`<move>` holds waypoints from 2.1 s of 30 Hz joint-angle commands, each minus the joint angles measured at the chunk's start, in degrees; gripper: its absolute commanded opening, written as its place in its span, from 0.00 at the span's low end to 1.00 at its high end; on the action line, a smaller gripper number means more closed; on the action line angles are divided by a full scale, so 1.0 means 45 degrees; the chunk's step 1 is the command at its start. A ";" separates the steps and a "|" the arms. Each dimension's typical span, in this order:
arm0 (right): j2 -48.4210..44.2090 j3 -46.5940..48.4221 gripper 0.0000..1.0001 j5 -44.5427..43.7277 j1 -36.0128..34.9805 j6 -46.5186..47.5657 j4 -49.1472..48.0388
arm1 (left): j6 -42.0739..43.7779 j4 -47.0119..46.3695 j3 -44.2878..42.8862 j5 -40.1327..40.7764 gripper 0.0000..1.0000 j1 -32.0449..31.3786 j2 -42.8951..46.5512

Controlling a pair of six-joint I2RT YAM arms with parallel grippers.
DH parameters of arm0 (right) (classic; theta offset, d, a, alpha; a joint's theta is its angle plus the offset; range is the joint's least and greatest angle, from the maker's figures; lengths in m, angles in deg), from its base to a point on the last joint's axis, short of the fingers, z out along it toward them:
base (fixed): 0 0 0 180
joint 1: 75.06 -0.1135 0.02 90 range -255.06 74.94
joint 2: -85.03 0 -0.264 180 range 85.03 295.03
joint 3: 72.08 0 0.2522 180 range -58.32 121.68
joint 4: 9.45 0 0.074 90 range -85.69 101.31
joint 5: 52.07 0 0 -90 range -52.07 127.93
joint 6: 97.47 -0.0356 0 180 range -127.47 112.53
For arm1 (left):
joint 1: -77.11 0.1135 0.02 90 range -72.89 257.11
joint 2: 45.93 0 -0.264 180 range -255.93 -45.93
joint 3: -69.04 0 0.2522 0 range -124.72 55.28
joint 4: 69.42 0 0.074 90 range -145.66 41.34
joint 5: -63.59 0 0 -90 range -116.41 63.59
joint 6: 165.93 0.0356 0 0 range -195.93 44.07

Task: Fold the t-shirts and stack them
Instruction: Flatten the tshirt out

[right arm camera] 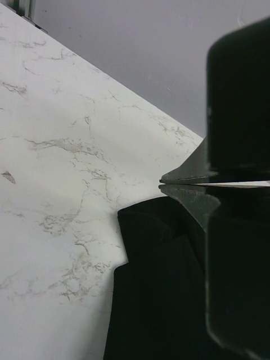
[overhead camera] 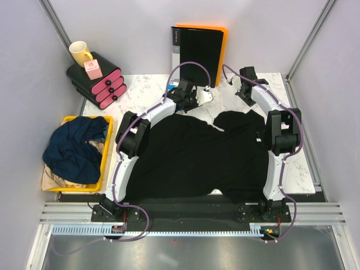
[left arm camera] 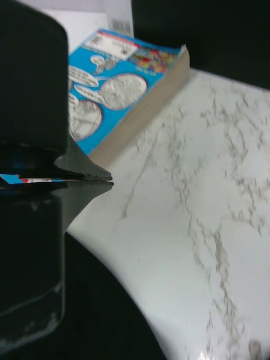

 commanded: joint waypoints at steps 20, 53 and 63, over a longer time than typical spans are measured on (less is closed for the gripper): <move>-0.0605 0.0094 0.00 0.0902 0.0004 -0.0135 -0.0075 | 0.0837 0.0914 0.0320 0.3860 0.02 0.0960 -0.0854; -0.0546 0.0153 0.00 0.1683 -0.0327 -0.0467 0.0198 | 0.3492 -0.2231 -0.0831 0.7139 0.02 0.3187 -0.2396; -0.0897 -0.0139 0.02 0.1645 -0.0347 -0.0428 0.0237 | 0.3261 -0.2720 -0.0347 0.7280 0.02 0.3344 -0.1970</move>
